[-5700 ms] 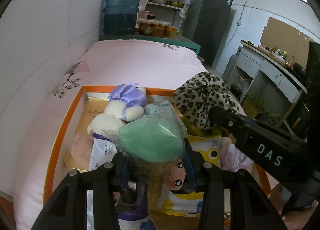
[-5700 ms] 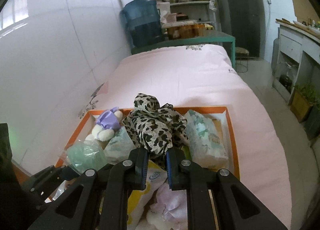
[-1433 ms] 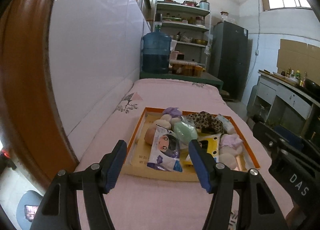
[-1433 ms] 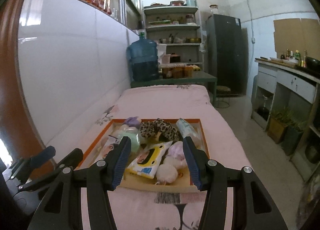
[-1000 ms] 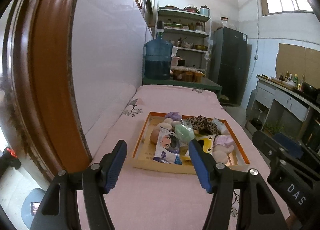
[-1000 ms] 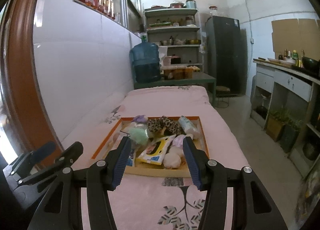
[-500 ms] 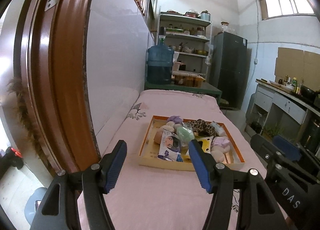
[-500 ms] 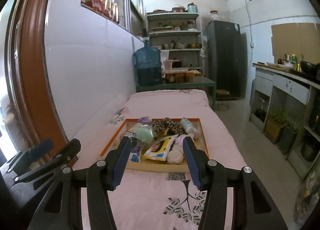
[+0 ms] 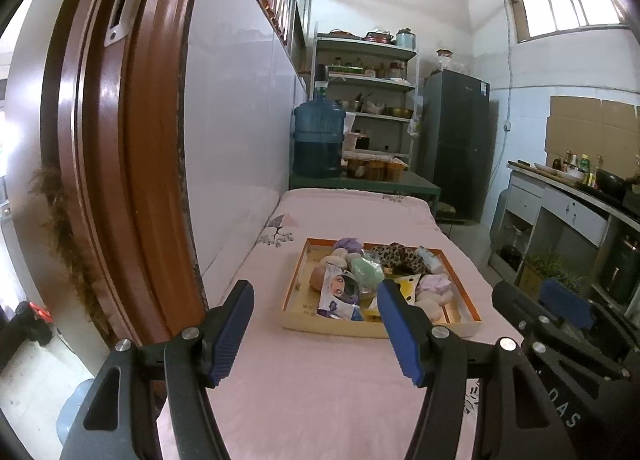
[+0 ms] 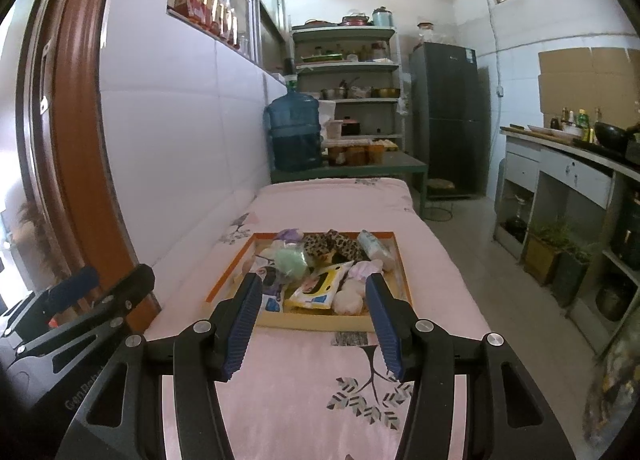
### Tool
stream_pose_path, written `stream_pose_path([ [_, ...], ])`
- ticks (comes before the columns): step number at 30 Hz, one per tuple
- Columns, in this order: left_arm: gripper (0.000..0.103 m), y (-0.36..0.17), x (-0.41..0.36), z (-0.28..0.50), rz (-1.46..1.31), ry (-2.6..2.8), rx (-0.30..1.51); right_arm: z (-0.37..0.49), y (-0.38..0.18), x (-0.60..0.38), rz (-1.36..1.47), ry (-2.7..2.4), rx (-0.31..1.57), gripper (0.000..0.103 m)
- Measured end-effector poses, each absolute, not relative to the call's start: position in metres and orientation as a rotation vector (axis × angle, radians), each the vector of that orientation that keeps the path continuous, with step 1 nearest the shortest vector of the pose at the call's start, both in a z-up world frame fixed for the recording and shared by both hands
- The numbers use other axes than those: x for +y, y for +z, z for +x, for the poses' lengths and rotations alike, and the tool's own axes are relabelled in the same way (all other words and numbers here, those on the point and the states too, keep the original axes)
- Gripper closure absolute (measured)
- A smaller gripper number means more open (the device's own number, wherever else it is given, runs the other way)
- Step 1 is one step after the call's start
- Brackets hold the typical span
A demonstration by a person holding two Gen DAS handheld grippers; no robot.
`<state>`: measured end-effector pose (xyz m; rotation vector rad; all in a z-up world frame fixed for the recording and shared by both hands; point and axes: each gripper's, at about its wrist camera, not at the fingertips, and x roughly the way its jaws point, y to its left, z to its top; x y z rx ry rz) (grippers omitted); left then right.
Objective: Organize soft objects
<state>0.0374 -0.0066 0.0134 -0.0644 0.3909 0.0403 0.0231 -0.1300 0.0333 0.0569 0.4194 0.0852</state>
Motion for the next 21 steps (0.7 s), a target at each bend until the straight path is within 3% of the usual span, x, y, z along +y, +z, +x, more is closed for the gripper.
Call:
stream_pose_path([
  [21,0.039,0.021,-0.002,0.02,-0.071,0.047,0.387,0.001,0.042,-0.12,0.035,0.055,0.391,0.047],
])
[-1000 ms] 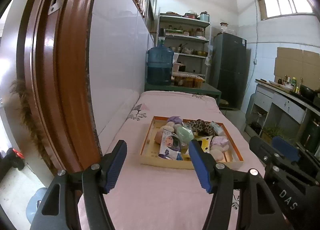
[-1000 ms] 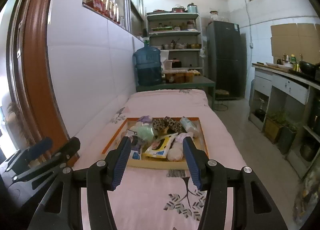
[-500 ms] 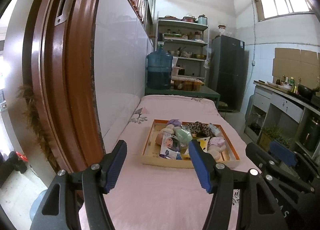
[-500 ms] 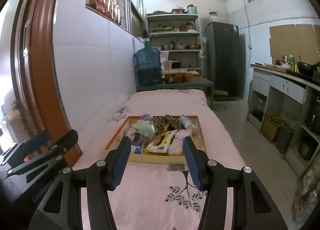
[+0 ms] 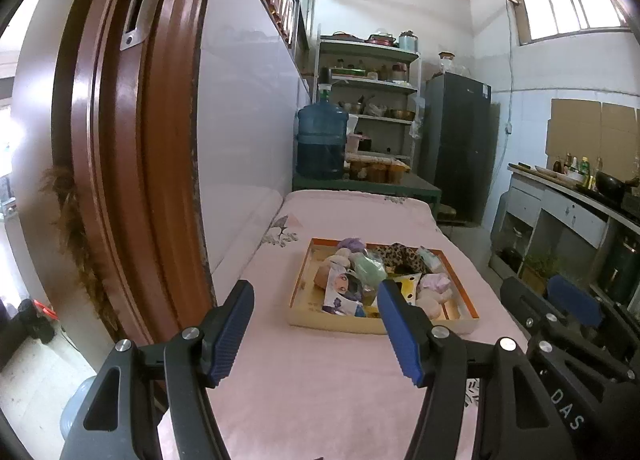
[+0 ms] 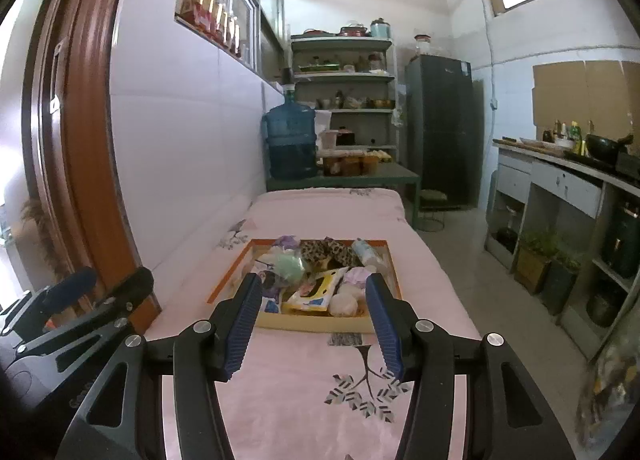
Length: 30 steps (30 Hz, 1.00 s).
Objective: Organize soft objects
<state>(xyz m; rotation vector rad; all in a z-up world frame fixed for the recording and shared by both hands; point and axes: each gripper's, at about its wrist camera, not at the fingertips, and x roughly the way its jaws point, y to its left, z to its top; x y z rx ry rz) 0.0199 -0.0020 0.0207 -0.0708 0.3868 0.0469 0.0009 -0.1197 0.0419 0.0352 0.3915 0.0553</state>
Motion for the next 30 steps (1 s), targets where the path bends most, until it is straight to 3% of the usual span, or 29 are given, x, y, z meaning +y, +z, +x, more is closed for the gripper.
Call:
stream_pose_path([
  [30,0.039,0.0256,-0.0036,0.0154,-0.067,0.047,0.38,0.0094,0.0393,-0.1223,0.058,0.042,0.423,0.047],
])
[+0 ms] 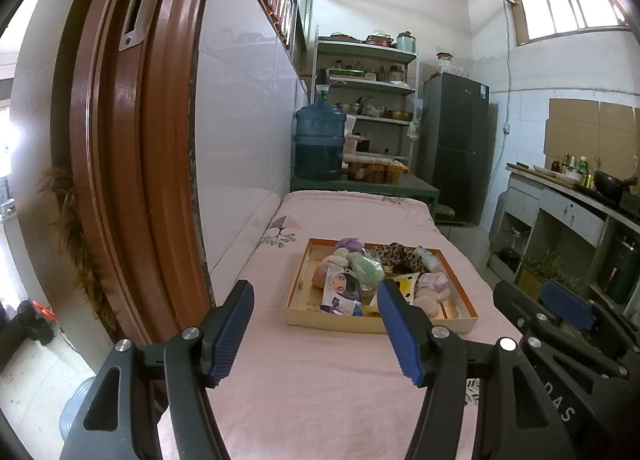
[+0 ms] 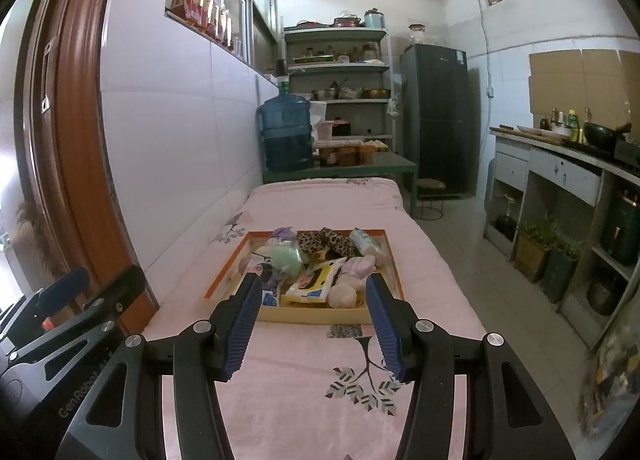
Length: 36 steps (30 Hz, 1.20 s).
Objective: Organize soft objects
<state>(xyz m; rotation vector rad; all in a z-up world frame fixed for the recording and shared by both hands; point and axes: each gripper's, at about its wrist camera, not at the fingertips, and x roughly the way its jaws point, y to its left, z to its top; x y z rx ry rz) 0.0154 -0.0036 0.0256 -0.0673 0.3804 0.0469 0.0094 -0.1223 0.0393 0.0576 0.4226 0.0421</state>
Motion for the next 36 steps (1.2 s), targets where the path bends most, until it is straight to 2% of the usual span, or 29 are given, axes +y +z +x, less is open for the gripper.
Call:
stream_pose_path([
  [36,0.039,0.0252,-0.0059,0.0157,-0.066,0.047,0.385,0.0059,0.0378,-0.119,0.045,0.044,0.419,0.047],
])
